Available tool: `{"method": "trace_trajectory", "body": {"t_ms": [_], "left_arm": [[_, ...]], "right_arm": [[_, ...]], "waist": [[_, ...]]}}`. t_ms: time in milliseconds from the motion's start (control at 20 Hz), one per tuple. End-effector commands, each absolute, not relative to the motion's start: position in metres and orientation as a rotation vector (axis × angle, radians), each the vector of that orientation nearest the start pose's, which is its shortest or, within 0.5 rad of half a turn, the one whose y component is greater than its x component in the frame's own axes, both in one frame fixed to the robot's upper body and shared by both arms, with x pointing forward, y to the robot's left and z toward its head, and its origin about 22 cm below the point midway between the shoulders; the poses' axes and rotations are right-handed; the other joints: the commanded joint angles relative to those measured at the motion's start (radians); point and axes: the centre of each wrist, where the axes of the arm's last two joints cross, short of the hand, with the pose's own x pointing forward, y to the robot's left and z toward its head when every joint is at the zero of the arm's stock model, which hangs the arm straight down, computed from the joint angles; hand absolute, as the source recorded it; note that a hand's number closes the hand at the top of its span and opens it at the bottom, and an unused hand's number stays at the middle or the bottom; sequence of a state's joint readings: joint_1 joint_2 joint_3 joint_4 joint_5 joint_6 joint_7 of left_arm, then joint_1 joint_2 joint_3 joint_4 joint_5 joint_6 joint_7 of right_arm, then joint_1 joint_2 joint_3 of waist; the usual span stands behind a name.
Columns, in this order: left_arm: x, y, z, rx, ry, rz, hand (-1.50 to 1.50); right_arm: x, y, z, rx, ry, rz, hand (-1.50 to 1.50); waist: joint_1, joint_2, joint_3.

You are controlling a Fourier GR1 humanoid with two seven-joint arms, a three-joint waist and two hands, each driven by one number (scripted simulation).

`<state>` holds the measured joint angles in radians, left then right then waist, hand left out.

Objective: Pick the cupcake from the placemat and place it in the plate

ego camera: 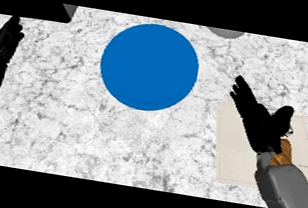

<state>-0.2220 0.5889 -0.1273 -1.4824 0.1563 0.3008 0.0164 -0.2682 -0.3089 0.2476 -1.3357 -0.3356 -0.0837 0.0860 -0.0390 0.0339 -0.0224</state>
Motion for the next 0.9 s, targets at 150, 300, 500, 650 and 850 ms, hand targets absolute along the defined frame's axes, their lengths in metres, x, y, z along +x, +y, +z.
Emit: {"method": "trace_trajectory", "body": {"t_ms": [150,300,500,650,850], "left_arm": [[0.302,0.287,0.105,0.283,-1.768,-0.265,0.00],[0.303,0.280,0.102,0.251,-1.789,-0.263,0.00],[0.303,0.263,0.104,0.124,-1.783,-0.271,0.00],[0.302,0.262,0.094,0.100,-1.777,-0.253,0.00],[0.303,0.272,0.120,0.121,-1.762,-0.251,0.00]], "right_arm": [[0.360,-0.259,0.067,-0.256,-1.633,0.004,1.50],[0.326,-0.346,0.027,-0.749,-1.293,0.330,1.50],[0.348,-0.321,0.012,-1.004,-1.234,-0.019,1.50],[0.352,-0.265,-0.007,-1.027,-1.387,-0.245,-1.50],[0.358,-0.246,-0.010,-1.115,-1.505,-0.328,-1.50]], "waist": [[0.067,-0.025,0.023],[0.043,0.018,-0.022],[0.094,-0.011,0.019],[0.074,-0.018,0.024],[0.064,-0.029,0.025]]}}
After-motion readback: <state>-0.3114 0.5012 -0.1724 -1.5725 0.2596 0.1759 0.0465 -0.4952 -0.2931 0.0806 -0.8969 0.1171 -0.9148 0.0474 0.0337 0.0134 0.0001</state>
